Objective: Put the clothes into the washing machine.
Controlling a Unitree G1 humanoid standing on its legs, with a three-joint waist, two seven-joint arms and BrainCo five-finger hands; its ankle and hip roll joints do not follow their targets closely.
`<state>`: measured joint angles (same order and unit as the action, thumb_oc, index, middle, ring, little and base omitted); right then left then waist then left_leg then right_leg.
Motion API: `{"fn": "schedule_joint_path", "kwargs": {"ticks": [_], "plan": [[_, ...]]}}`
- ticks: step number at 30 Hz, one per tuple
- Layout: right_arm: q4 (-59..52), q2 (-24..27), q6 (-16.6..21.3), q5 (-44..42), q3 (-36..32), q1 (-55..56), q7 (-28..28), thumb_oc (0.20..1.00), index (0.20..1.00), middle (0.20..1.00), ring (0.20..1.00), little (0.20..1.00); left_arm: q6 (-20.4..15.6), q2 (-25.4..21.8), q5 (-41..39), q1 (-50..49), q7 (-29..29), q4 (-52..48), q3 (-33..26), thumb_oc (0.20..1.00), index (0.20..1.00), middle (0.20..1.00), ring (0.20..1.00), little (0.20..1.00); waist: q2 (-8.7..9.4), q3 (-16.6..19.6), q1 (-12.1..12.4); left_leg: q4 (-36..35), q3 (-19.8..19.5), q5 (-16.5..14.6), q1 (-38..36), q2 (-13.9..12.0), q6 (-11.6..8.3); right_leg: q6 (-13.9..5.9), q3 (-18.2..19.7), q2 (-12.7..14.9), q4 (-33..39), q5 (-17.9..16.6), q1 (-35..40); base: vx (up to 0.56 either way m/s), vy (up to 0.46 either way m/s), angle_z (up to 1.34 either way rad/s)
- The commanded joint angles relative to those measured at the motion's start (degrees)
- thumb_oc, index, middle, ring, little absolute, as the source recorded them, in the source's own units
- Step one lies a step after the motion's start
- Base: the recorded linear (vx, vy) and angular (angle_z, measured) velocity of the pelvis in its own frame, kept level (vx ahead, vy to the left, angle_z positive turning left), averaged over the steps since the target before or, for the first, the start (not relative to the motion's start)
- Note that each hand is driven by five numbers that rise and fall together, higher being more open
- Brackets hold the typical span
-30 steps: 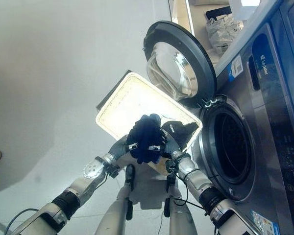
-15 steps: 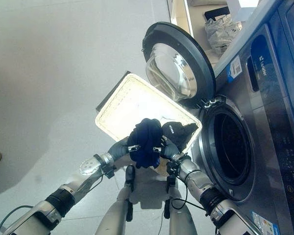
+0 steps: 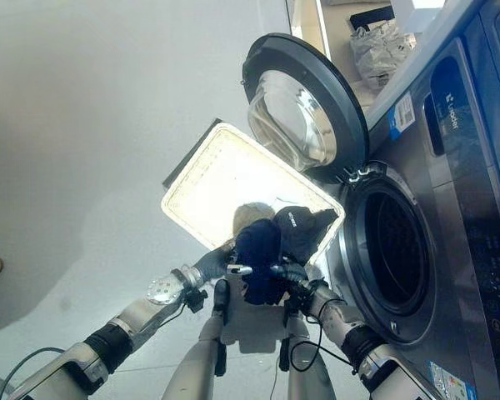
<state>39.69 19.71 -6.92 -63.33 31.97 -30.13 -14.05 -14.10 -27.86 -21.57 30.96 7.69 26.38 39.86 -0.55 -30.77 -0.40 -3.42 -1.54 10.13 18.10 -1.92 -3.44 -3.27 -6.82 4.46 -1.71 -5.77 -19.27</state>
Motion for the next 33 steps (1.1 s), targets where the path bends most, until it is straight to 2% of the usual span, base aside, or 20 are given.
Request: {"fn": "schedule_joint_path", "kwargs": {"ticks": [1, 3, 4, 5, 6, 8, 10, 14, 16, 18, 19, 20, 21, 22, 24, 27, 29, 30, 31, 33], "plan": [[-2.51, -1.59, -0.94, -7.18, -0.1, -0.38, -5.34, 0.2, 0.2, 0.2, 0.2, 0.2, -0.65, 2.37, 9.58, 3.01, -11.88, -2.25, -0.05, 1.0, 1.0, 1.0, 1.0, 1.0, -1.43, 0.98, 0.33, 3.25, 2.6, -5.39, 1.8, 6.46, 2.23, -1.63, -0.91, -1.28, -3.04, 1.23, -3.6, 0.01, -0.054, -0.01], [-1.26, -1.48, -1.1, -9.12, -0.66, -0.12, -6.93, 0.2, 0.2, 0.2, 0.2, 0.2, -0.23, 1.71, 13.74, 3.25, -16.8, -1.03, -0.02, 1.0, 1.0, 1.0, 1.0, 1.0, -1.62, 0.98, 0.3, 3.31, 2.72, -5.23, 2.27, 6.41, 2.11, -1.59, -1.06, -1.29, -3.21, 1.32, -3.97, 0.01, -0.046, -0.02], [0.35, -1.35, -1.0, -11.38, -1.43, 0.1, -8.26, 0.2, 0.2, 0.2, 0.2, 0.2, 2.76, 1.35, 19.28, 3.44, -23.49, 0.13, -0.05, 1.0, 1.0, 1.0, 1.0, 1.0, -1.89, 0.98, 0.24, 3.25, 3.04, -5.1, 2.72, 6.3, 1.94, -1.58, -1.35, -1.27, -3.42, 1.51, -4.4, 0.01, -0.036, -0.02], [0.38, -1.34, -1.0, -11.38, -1.44, 0.09, -8.28, 0.2, 0.2, 0.2, 0.2, 0.2, 2.79, 1.39, 19.35, 3.44, -23.56, 0.13, -0.03, 1.0, 1.0, 1.0, 1.0, 1.0, -1.9, 0.98, 0.25, 3.25, 3.04, -5.11, 2.73, 6.3, 1.94, -1.58, -1.35, -1.26, -3.46, 1.53, -4.42, 0.02, -0.057, -0.02], [1.25, -1.63, -0.52, -13.14, -1.95, 0.27, -8.47, 0.2, 0.2, 0.2, 0.2, 0.2, 5.55, 1.11, 24.23, 3.78, -29.02, 1.38, -0.09, 1.0, 1.0, 1.0, 1.0, 1.0, -2.1, 0.98, 0.18, 3.19, 3.39, -4.97, 3.05, 6.2, 1.8, -1.53, -1.66, -1.23, -3.79, 1.73, -4.79, 0.01, -0.039, -0.01], [2.25, -1.92, -0.18, -15.15, -2.65, 0.4, -8.67, 0.2, 0.2, 0.2, 0.2, 0.2, 7.61, 0.9, 27.29, 4.27, -32.64, 3.17, -0.46, 1.0, 1.0, 1.0, 1.0, 1.0, -2.32, 0.98, 0.09, 3.24, 3.73, -4.92, 3.33, 6.16, 1.71, -1.51, -1.94, -1.13, -4.2, 1.99, -5.14, 0.01, -0.061, 0.0], [4.25, -2.37, 1.18, -18.49, -3.58, 0.79, -9.64, 0.2, 0.2, 0.2, 0.2, 0.2, 11.82, 0.68, 31.27, 4.84, -38.59, 6.29, -1.37, 1.0, 1.0, 1.0, 1.0, 1.0, -2.69, 0.98, -0.06, 3.81, 4.07, -4.9, 4.22, 6.16, 1.52, -1.41, -2.13, -0.93, -5.03, 2.34, -6.04, 0.02, -0.073, -0.05], [6.07, -2.82, 3.16, -21.71, -5.14, 1.09, -11.02, 0.2, 0.2, 0.2, 0.2, 0.2, 14.38, 1.26, 30.74, 4.7, -42.42, 9.79, -3.03, 1.0, 1.0, 1.0, 1.0, 1.0, -3.33, 0.98, -0.64, 4.44, 4.51, -5.07, 4.89, 6.2, 1.23, -1.33, -1.63, -0.87, -5.66, 2.61, -6.91, 0.03, -0.018, -0.14], [6.23, -3.31, 6.79, -25.96, -6.59, 1.66, -11.98, 0.2, 0.2, 0.2, 0.2, 0.2, 14.8, 1.96, 28.82, 4.38, -44.63, 11.95, -4.21, 1.0, 1.0, 1.0, 1.0, 1.0, -4.1, 0.98, -1.32, 4.89, 5.17, -5.1, 5.51, 6.22, 1.06, -1.29, -0.98, -0.97, -6.07, 2.66, -7.92, 0.04, -0.002, -0.2], [6.5, -3.54, 9.56, -28.84, -7.63, 1.95, -12.54, 0.2, 0.2, 0.2, 0.2, 0.2, 14.78, 2.46, 27.23, 4.24, -45.79, 13.18, -4.71, 1.0, 1.0, 1.0, 1.0, 1.0, -4.47, 0.98, -1.68, 5.29, 5.53, -5.15, 6.0, 6.22, 0.93, -1.32, -0.55, -1.03, -6.43, 2.69, -8.59, 0.03, -0.007, -0.22], [6.5, -3.54, 9.56, -28.84, -7.63, 1.95, -12.54, 0.2, 0.2, 0.2, 0.2, 0.2, 14.78, 2.46, 27.23, 4.24, -45.79, 13.18, -4.71, 1.0, 1.0, 1.0, 1.0, 1.0, -4.47, 0.98, -1.68, 5.29, 5.53, -5.15, 6.0, 6.22, 0.93, -1.32, -0.55, -1.03, -6.43, 2.69, -8.59, 0.02, 0.0, -0.22], [6.4, -3.69, 12.58, -30.28, -8.45, 2.04, -12.08, 0.2, 0.2, 0.2, 0.2, 0.2, 14.52, 2.76, 26.06, 4.08, -46.27, 13.99, -5.41, 1.0, 1.0, 1.0, 1.0, 1.0, -4.84, 0.98, -2.0, 5.28, 5.75, -5.1, 6.17, 6.22, 0.89, -1.34, -0.3, -1.06, -6.46, 2.65, -8.89, 0.01, 0.002, -0.1], [6.4, -3.69, 12.58, -30.28, -8.45, 2.04, -12.08, 0.2, 0.2, 0.2, 0.2, 0.2, 14.52, 2.76, 26.06, 4.08, -46.27, 13.99, -5.41, 1.0, 1.0, 1.0, 1.0, 1.0, -4.84, 0.98, -2.0, 5.28, 5.75, -5.1, 6.17, 6.22, 0.89, -1.34, -0.3, -1.06, -6.46, 2.65, -8.89, 0.04, 0.027, -0.21], [6.17, -4.4, 19.26, -33.48, -11.34, 2.44, -10.98, 0.2, 0.2, 0.2, 0.2, 0.2, 13.41, 4.51, 22.19, 3.06, -47.81, 16.08, -7.39, 1.0, 1.0, 1.0, 1.0, 1.0, -5.84, 0.98, -2.83, 5.43, 6.65, -5.08, 6.63, 6.14, 0.68, -1.33, 0.71, -1.28, -6.74, 2.72, -9.82, 0.06, 0.041, -0.16], [5.98, -5.12, 23.98, -37.02, -14.32, 2.99, -10.49, 0.2, 0.2, 0.2, 0.2, 0.2, 11.75, 6.3, 18.05, 1.76, -48.7, 17.9, -9.03, 1.0, 1.0, 1.0, 1.0, 1.0, -6.93, 0.98, -3.69, 5.57, 7.16, -5.39, 6.57, 6.23, 0.56, -1.35, 1.59, -1.39, -7.26, 3.26, -10.38, 0.06, 0.052, -0.3], [5.6, -5.71, 30.66, -43.26, -20.4, 3.23, -9.43, 0.2, 0.2, 0.2, 0.2, 0.2, 8.17, 9.75, 13.95, -0.14, -50.1, 21.53, -12.15, 1.0, 1.0, 1.0, 1.0, 1.0, -8.87, 0.98, -4.98, 6.13, 8.27, -5.4, 7.65, 6.39, 0.41, -1.18, 3.18, -1.59, -7.98, 3.55, -12.06, 0.06, 0.068, -0.22], [5.28, -5.7, 32.48, -45.12, -22.96, 3.16, -9.23, 0.2, 0.2, 0.2, 0.2, 0.2, 7.02, 10.7, 13.19, -1.02, -50.7, 22.51, -12.92, 1.0, 1.0, 1.0, 1.0, 1.0, -9.62, 0.98, -5.46, 6.35, 8.62, -5.38, 8.02, 6.46, 0.34, -1.1, 3.59, -1.61, -8.44, 3.75, -12.7, 0.06, 0.05, -0.22], [4.91, -5.57, 35.39, -47.97, -25.55, 2.8, -9.1, 0.2, 0.2, 0.2, 0.2, 0.2, 6.07, 11.36, 12.38, -1.64, -51.04, 23.53, -13.58, 1.0, 1.0, 1.0, 1.0, 1.0, -10.38, 0.98, -5.83, 6.58, 9.17, -5.4, 8.39, 6.43, 0.27, -1.04, 4.05, -1.61, -8.87, 3.97, -13.31, 0.05, 0.03, -0.34], [4.83, -5.3, 35.79, -48.56, -26.45, 2.56, -8.99, 0.2, 0.2, 0.2, 0.2, 0.2, 5.65, 11.44, 12.12, -1.75, -50.93, 23.93, -13.78, 1.0, 1.0, 1.0, 1.0, 1.0, -10.58, 0.98, -5.88, 6.62, 9.36, -5.41, 8.5, 6.41, 0.23, -1.03, 4.19, -1.63, -9.06, 4.07, -13.54, 0.08, 0.017, -0.37], [3.81, -3.78, 39.91, -49.67, -30.46, 0.75, -6.2, 0.2, 0.2, 0.2, 0.2, 0.2, 4.33, 11.89, 10.72, -2.18, -50.89, 25.08, -14.34, 1.0, 1.0, 1.0, 1.0, 1.0, -11.46, 0.98, -6.31, 6.88, 10.03, -5.32, 9.12, 6.29, 0.03, -0.99, 4.47, -1.48, -9.73, 4.37, -14.49, 0.06, -0.005, -0.2]]}}
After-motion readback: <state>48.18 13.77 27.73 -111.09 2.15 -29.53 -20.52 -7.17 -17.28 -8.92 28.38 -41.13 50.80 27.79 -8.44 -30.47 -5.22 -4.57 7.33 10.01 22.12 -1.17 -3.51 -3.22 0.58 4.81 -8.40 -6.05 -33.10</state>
